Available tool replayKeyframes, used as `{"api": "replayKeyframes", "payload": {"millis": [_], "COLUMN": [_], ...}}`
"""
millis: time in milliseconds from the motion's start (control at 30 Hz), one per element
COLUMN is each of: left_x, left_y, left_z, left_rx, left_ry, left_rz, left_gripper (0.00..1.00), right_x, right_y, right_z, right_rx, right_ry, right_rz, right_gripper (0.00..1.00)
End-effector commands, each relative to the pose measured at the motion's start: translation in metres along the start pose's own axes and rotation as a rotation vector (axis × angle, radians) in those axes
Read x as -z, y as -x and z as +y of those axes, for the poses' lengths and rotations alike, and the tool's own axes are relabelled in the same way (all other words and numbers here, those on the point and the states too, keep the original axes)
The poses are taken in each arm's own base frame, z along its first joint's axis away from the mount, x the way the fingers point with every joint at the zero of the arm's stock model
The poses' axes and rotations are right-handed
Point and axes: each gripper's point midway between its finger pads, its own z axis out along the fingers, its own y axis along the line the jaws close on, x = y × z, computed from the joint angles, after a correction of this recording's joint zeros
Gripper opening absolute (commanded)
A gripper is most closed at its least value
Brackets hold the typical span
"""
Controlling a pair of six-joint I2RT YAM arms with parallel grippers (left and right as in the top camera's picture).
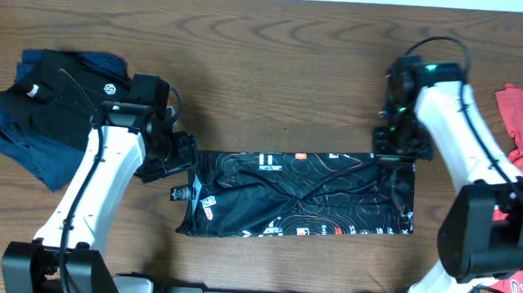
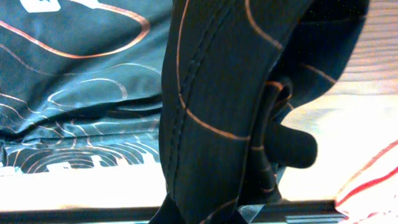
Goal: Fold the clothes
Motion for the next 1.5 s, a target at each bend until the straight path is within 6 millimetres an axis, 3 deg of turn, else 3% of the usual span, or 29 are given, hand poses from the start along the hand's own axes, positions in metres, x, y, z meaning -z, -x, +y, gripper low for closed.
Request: {"api": "replayKeyframes", "payload": {"millis": [0, 333, 467, 600, 767, 867, 1067, 1267, 1467], "left_x": [0.01, 0.01, 0.01, 0.01, 0.01, 0.01, 0.01, 0.01, 0.01], "left_y": [0.006, 0.006, 0.006, 0.005, 0.003, 0.003, 0.003, 0.003, 0.003], "left_z": [0.0, 0.0, 0.0, 0.001, 0.001, 0.001, 0.001, 0.001, 0.001], "left_rx": [-0.017, -0.021, -0.021, -0.02, -0.019, -0.019, -0.019, -0.019, -0.019], "left_ry": [0.0, 0.001, 0.001, 0.003, 0.005, 0.006, 0.006, 0.006, 0.006], "left_rz": [-0.035, -0.036, -0.034, -0.03, -0.023, -0.022, -0.022, -0.022, -0.022], "left_gripper": [0.71, 0.71, 0.71, 0.71, 0.71, 0.71, 0.71, 0.71, 0.71], "right_x": [-0.011, -0.041, -0.041, -0.037, -0.036, -0.038, -0.035, -0.028, -0.038], "right_y": [-0.008, -0.011, -0.006, -0.002, 0.001, 0.0, 0.011, 0.028, 0.022], "right_z": [0.019, 0.057, 0.076, 0.106, 0.111, 0.1, 0.036, 0.008, -0.012], "right_rx": [-0.02, 0.065, 0.1, 0.2, 0.203, 0.183, -0.078, -0.119, -0.127], "right_ry": [-0.015, 0.009, 0.068, 0.208, 0.236, 0.181, -0.116, -0.235, -0.275], "right_rz": [0.001, -0.033, -0.064, -0.09, -0.101, -0.095, -0.161, -0.249, -0.21], "right_gripper": [0.01, 0.05, 0.27, 0.29, 0.3, 0.23, 0.21, 0.21, 0.22]}}
